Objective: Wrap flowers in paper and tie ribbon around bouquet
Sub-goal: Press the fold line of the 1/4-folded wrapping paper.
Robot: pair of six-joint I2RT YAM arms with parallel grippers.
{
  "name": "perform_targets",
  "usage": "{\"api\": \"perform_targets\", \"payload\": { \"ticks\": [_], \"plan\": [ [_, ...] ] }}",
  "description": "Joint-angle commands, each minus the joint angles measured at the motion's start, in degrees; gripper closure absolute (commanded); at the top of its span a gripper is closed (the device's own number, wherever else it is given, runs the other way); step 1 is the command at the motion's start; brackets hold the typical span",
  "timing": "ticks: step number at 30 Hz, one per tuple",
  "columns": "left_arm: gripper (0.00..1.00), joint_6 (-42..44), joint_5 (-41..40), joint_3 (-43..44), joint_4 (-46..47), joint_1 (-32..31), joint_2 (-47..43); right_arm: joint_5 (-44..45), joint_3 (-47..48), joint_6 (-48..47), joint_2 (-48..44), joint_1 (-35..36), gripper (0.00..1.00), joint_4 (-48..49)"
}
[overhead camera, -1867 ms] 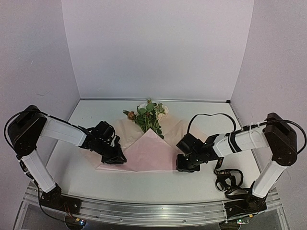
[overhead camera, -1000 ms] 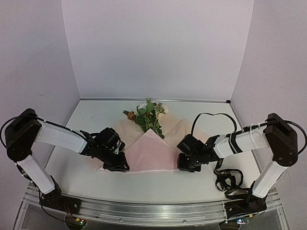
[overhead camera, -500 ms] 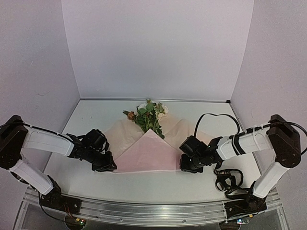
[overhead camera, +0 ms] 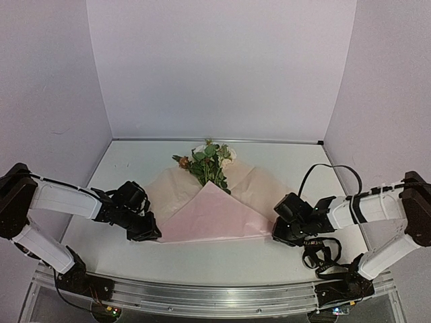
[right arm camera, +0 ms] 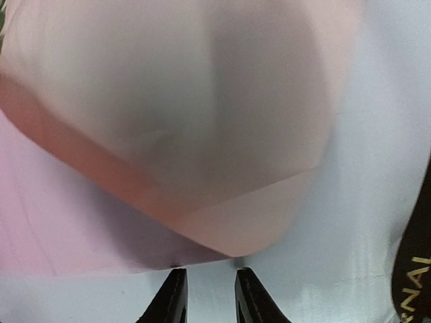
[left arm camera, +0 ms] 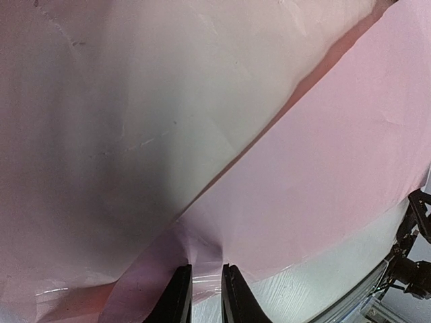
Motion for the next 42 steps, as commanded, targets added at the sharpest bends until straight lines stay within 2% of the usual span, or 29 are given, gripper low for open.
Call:
{"api": "perform_targets", "payload": {
  "ticks": [1, 4, 8, 12, 14, 17, 22, 29, 34, 38, 42],
  "plan": [
    [0.83, 0.38, -3.46, -2.12, -5.55, 0.90, 1.45, 1.39, -2.85, 2.30, -3.38, -2.03, 0.63, -0.25],
    [0.83, 0.68, -3.34, -1.78, -5.61, 0.90, 1.49, -0.23, -3.78, 2.96, -3.67, -2.02, 0.55, 3.36],
    [0.84, 0.86, -3.13, -1.38, -5.65, 0.90, 1.66, -0.10, -8.48, 5.98, -4.16, -2.01, 0.46, 14.25],
    [0.84, 1.07, -2.91, -0.84, -5.50, 0.94, 2.21, 0.77, -11.23, 6.90, -4.16, -1.94, 0.42, 22.43],
    [0.84, 1.15, -2.86, -0.64, -5.50, 0.90, 2.35, 1.15, -11.05, 7.52, -3.45, -1.93, 0.41, 22.79],
    [0.84, 1.32, -2.89, -0.20, -5.79, 0.90, 2.47, 1.98, -11.24, 9.63, -1.58, -1.90, 0.47, 23.59],
    [0.84, 1.78, -3.00, 0.50, -6.29, 0.90, 2.87, 5.72, -14.62, 12.10, -2.11, -1.85, 0.64, 26.09],
    [0.84, 2.68, -2.67, 1.37, -6.67, 0.90, 2.74, 8.38, -15.30, 8.13, -3.78, -1.57, 0.82, 27.09],
    [0.83, 4.17, -2.22, 3.38, -7.35, 0.86, 2.50, 8.00, -15.10, 5.91, -2.11, -1.31, 0.99, 32.53],
    [0.83, 5.93, -1.30, 5.72, -8.40, 0.90, 1.53, 8.83, -15.34, 4.73, -1.89, -0.95, 1.00, 35.11],
    [0.80, 9.22, -0.85, 11.79, -10.60, 0.08, -0.18, 10.00, -15.07, 3.04, -2.89, 0.13, 1.00, 35.29]
  ]
}}
